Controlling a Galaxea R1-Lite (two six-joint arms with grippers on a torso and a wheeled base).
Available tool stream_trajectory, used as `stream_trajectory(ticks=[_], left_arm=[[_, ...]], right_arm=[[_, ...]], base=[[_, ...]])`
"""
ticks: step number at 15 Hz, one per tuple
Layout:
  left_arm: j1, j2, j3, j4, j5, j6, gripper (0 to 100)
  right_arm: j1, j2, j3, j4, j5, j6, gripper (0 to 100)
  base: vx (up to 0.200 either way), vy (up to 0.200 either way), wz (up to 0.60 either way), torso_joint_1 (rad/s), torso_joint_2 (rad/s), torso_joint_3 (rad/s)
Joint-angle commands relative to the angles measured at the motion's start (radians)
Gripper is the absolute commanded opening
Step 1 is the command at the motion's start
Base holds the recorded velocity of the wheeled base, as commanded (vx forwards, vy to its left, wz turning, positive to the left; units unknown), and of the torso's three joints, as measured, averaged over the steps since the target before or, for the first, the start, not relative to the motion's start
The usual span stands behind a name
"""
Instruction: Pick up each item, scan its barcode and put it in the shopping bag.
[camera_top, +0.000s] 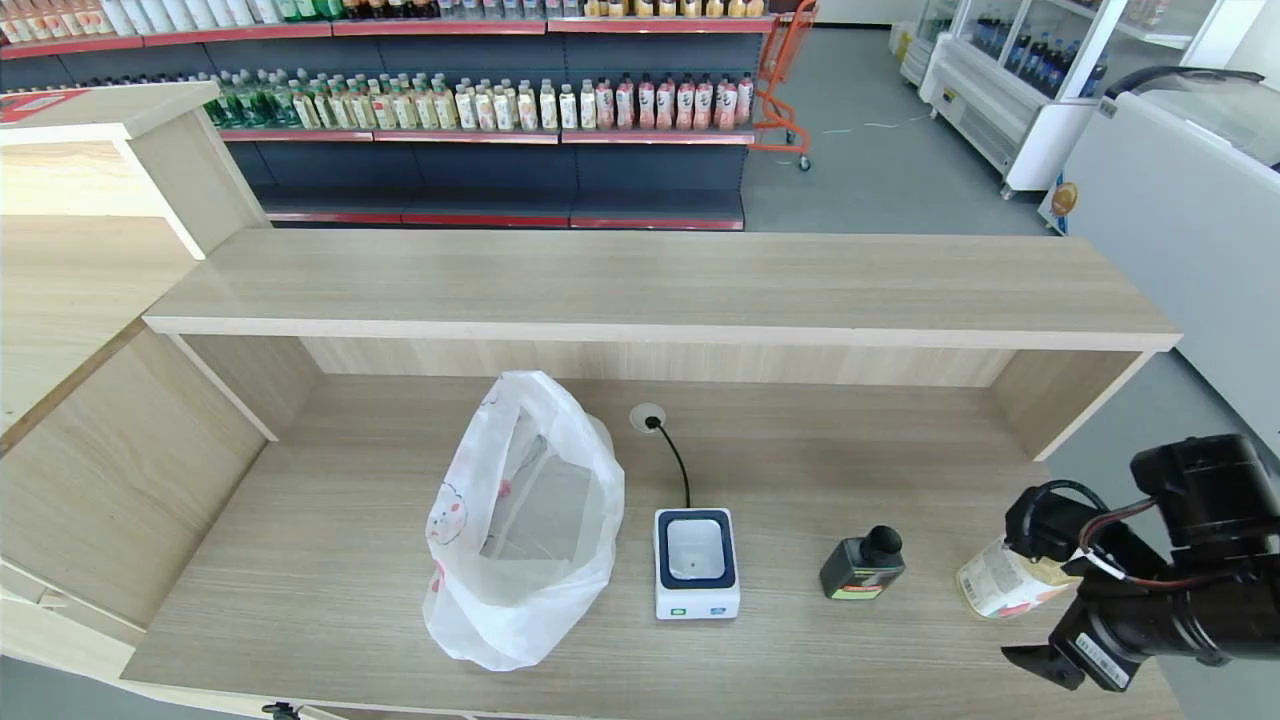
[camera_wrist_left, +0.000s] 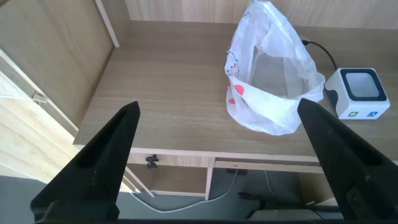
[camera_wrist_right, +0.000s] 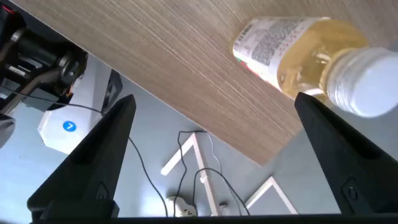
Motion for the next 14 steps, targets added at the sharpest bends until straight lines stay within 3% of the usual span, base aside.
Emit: stream_trajectory(ticks=[1, 11, 14], left_arm=[[0.0, 0.0, 0.0, -0.002, 0.0, 0.0, 100], [0.0, 0.0, 0.0, 0.0, 0.0, 0.0, 100], [0.0, 0.0, 0.0, 0.0, 0.0, 0.0, 100]], right_arm=[[0.048, 0.151, 0.017, -0.11, 0.062, -0.014, 100], [0.114, 0.441, -0.021, -0.492, 0.154, -0.017, 100], [0.123, 0.486, -0.067, -0.529, 0.17, -0.017, 100]], base=[[0.0, 0.0, 0.0, 0.0, 0.0, 0.0], [0.0, 0.0, 0.0, 0.0, 0.0, 0.0], [0.0, 0.0, 0.0, 0.0, 0.0, 0.0]])
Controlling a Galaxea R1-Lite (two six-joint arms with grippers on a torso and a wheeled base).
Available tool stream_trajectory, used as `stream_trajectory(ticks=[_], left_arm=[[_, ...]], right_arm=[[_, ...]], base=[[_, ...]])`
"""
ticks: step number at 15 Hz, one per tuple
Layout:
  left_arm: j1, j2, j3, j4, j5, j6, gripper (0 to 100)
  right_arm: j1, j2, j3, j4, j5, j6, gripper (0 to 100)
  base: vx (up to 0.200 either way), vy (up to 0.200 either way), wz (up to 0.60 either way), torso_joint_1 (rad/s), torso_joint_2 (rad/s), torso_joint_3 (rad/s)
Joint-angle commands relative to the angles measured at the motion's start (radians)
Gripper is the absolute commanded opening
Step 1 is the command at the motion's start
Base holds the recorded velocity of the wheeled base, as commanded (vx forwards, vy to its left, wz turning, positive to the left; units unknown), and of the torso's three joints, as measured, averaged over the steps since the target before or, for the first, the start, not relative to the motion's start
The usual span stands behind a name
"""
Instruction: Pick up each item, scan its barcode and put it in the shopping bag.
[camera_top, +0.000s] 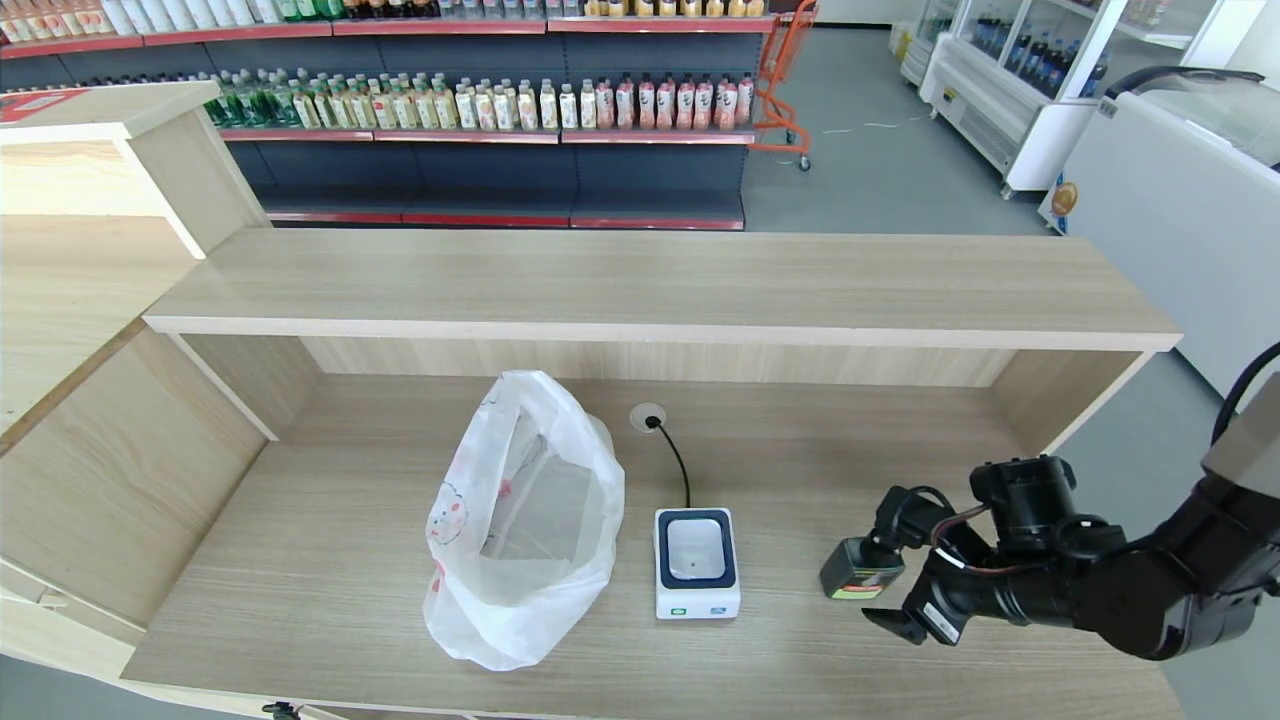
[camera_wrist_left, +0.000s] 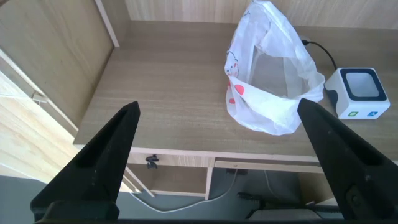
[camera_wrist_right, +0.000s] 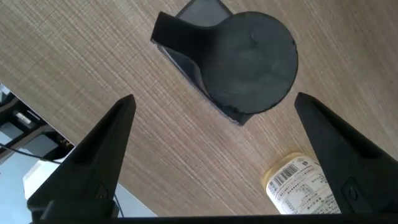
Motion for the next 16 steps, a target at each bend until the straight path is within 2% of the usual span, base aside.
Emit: stream_trajectory(ticks=[1, 6, 7, 13, 16], left_arm=[[0.0, 0.0, 0.0, 0.0, 0.0, 0.0, 100], [0.0, 0.0, 0.0, 0.0, 0.0, 0.0, 100], [0.0, 0.0, 0.0, 0.0, 0.0, 0.0, 100], [0.0, 0.0, 0.0, 0.0, 0.0, 0.0, 100], [0.0, 0.0, 0.0, 0.0, 0.0, 0.0, 100]], right_arm=[[0.011, 0.046, -0.031, -0.002, 0.009, 0.0, 100], [0.052, 0.091, -0.083, -0.004, 0.026, 0.001, 100], [0.064, 0.106, -0.097, -0.005, 0.026, 0.003, 0], [0.087, 0.135, -0.115, -0.04, 0.023, 0.005, 0], [0.086, 0.054, -0.08, -0.04, 0.029, 0.049, 0]], base=[[0.0, 0.0, 0.0, 0.0, 0.0, 0.0], [0.0, 0.0, 0.0, 0.0, 0.0, 0.0], [0.0, 0.0, 0.0, 0.0, 0.0, 0.0], [0.0, 0.0, 0.0, 0.0, 0.0, 0.0], [0.0, 0.0, 0.0, 0.0, 0.0, 0.0]])
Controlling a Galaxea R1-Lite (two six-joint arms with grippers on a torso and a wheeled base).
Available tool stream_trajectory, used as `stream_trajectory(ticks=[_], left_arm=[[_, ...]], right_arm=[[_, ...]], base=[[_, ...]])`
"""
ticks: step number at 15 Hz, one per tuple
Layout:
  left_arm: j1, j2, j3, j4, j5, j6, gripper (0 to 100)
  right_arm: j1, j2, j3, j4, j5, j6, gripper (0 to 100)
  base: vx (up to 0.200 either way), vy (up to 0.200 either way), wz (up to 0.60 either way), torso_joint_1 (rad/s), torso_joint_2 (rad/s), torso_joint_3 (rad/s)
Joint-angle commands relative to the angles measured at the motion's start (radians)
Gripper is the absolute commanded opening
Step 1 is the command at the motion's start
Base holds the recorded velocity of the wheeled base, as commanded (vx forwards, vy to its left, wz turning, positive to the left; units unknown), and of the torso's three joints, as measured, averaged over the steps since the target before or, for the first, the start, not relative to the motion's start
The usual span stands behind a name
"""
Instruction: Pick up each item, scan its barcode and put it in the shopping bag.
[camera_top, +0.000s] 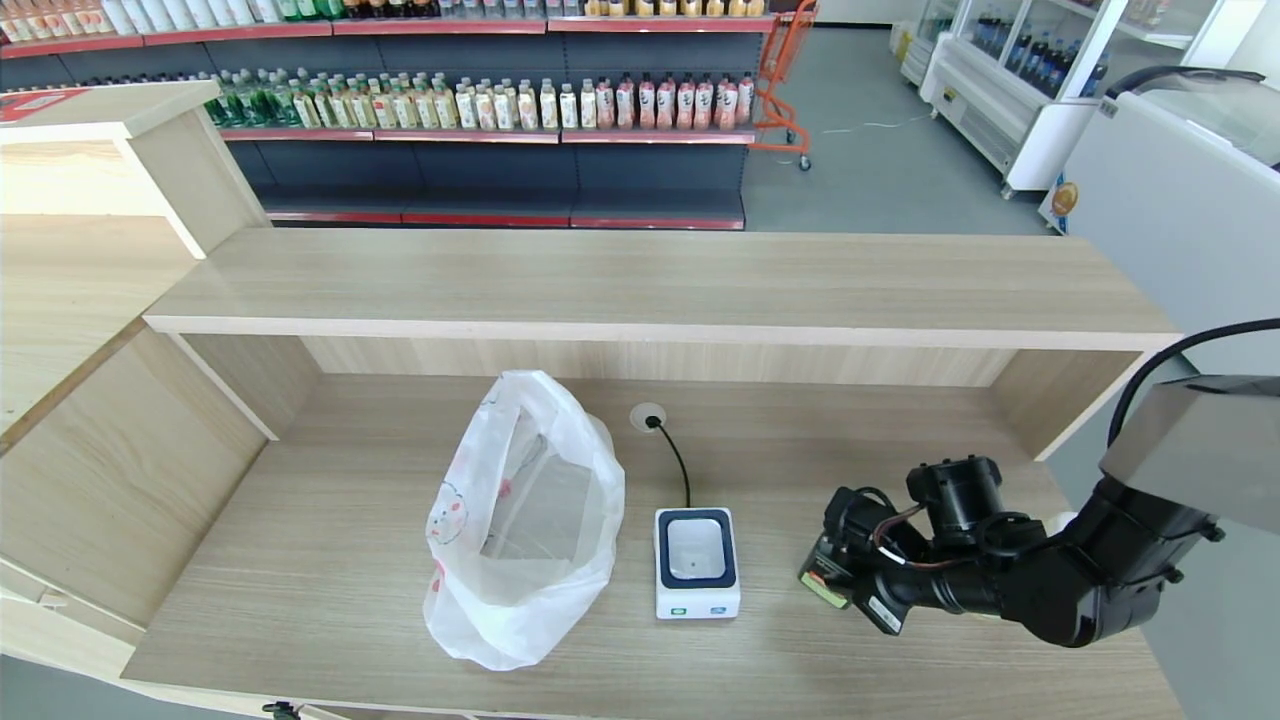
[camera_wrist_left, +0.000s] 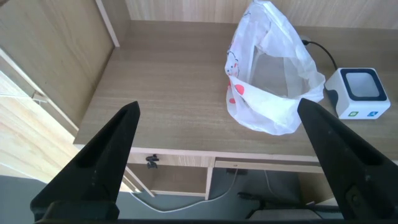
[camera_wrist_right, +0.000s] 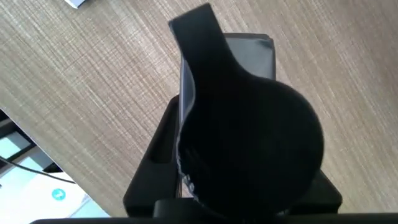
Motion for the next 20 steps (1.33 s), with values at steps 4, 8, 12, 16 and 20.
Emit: stream_trajectory(ticks=[4, 8, 12, 16, 20], left_arm=[[0.0, 0.0, 0.0, 0.0, 0.0, 0.0, 100], [0.0, 0.0, 0.0, 0.0, 0.0, 0.0, 100], [0.0, 0.0, 0.0, 0.0, 0.0, 0.0, 100], [0.0, 0.0, 0.0, 0.0, 0.0, 0.0, 100], [0.0, 0.0, 0.0, 0.0, 0.0, 0.0, 100]], right_arm=[[-0.062, -0.28, 0.179, -0.002, 0.037, 0.135, 0], [-0.183, -0.423, 0.391, -0.205, 0.031, -0.004, 0], [-0.21, -0.583, 0.417, -0.337, 0.18, -0.227, 0], [-0.18, -0.644, 0.415, -0.174, 0.663, -0.879, 0], [-0.185, -0.635, 0.405, 0.327, 0.806, -1.805, 0]], base=[[0.0, 0.0, 0.0, 0.0, 0.0, 0.0], [0.0, 0.0, 0.0, 0.0, 0.0, 0.0], [0.0, 0.0, 0.0, 0.0, 0.0, 0.0], [0.0, 0.0, 0.0, 0.0, 0.0, 0.0], [0.0, 0.0, 0.0, 0.0, 0.0, 0.0]])
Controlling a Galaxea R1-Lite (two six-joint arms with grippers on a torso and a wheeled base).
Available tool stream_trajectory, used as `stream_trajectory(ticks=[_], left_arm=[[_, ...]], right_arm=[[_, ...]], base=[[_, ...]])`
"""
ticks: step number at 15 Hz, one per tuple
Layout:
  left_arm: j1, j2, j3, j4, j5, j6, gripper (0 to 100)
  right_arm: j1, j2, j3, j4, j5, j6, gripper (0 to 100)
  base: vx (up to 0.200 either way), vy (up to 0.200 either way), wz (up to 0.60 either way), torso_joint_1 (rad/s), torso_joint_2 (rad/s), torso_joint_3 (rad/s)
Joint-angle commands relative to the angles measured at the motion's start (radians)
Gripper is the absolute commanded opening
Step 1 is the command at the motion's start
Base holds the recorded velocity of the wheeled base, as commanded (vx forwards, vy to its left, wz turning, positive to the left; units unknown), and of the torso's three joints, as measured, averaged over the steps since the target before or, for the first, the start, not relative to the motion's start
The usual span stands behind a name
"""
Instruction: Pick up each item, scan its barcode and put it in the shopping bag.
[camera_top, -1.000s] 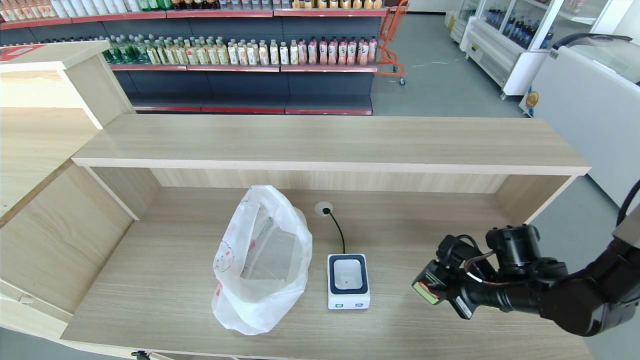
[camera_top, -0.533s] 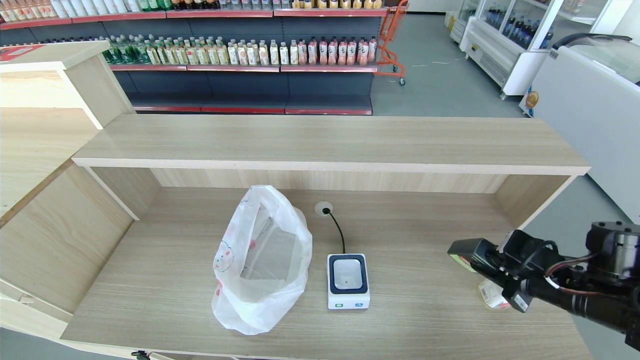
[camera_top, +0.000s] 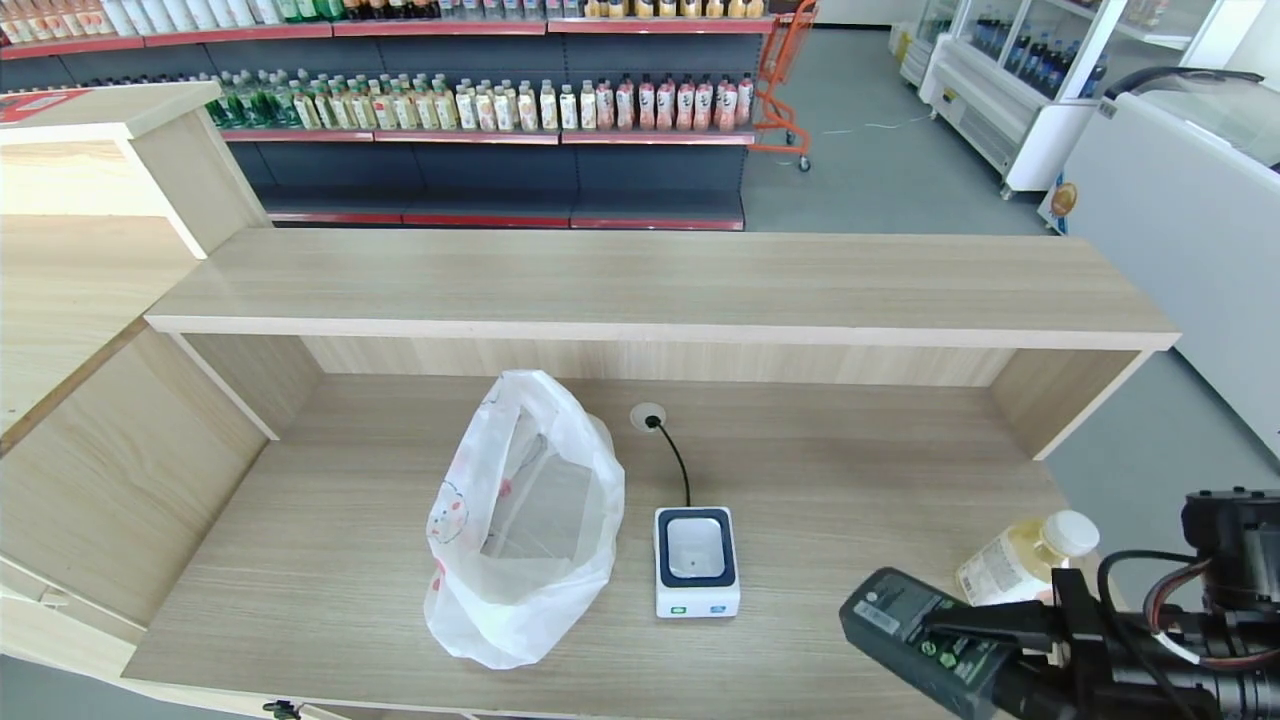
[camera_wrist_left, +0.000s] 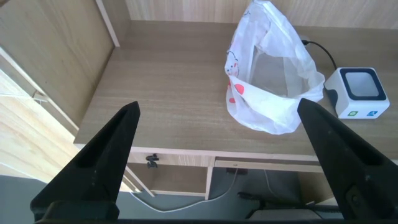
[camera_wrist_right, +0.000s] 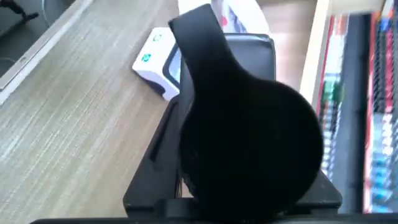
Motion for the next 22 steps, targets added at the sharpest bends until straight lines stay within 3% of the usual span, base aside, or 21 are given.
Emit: stream_trajectory(ticks=[1, 2, 5, 9, 13, 22], left_arm=[[0.0, 0.0, 0.0, -0.002, 0.0, 0.0, 100], [0.0, 0.0, 0.0, 0.0, 0.0, 0.0, 100], [0.0, 0.0, 0.0, 0.0, 0.0, 0.0, 100], [0.0, 0.0, 0.0, 0.0, 0.0, 0.0, 100], [0.0, 0.0, 0.0, 0.0, 0.0, 0.0, 100], [0.0, 0.0, 0.0, 0.0, 0.0, 0.0, 100]], right_arm=[[0.0, -0.01, -0.011, 0.191, 0.065, -0.285, 0], [0.046, -0.017, -0.014, 0.195, 0.072, -0.418, 0], [0.131, -0.032, -0.052, 0.191, 0.16, -0.497, 0], [0.138, -0.035, -0.055, 0.191, 0.189, -0.552, 0], [0.301, -0.018, -0.097, 0.192, 0.187, -0.555, 0], [0.316, 0.094, -0.236, 0.191, 0.187, -0.553, 0]], base=[[0.0, 0.0, 0.0, 0.0, 0.0, 0.0], [0.0, 0.0, 0.0, 0.0, 0.0, 0.0], [0.0, 0.0, 0.0, 0.0, 0.0, 0.0], [0.0, 0.0, 0.0, 0.0, 0.0, 0.0], [0.0, 0.0, 0.0, 0.0, 0.0, 0.0], [0.0, 0.0, 0.0, 0.0, 0.0, 0.0]])
